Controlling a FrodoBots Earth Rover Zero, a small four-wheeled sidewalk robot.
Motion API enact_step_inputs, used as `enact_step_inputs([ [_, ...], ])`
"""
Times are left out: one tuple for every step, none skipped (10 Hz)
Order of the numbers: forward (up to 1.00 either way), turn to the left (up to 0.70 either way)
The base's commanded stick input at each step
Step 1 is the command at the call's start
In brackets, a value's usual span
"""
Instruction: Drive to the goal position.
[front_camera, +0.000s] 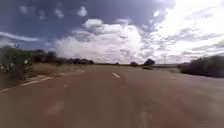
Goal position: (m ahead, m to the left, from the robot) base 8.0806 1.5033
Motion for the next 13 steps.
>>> enact_step_inputs([
  [1.0,0.0],
  [1.0,0.0],
  [1.0,0.0],
  [1.0,0.0],
  [1.0,0.0],
  [1.0,0.0],
  [1.0,0.0],
  [1.0,0.0],
  [1.0,0.0],
  [1.0,0.0],
  [1.0,0.0],
  [1.0,0.0],
  [1.0,0.0],
])
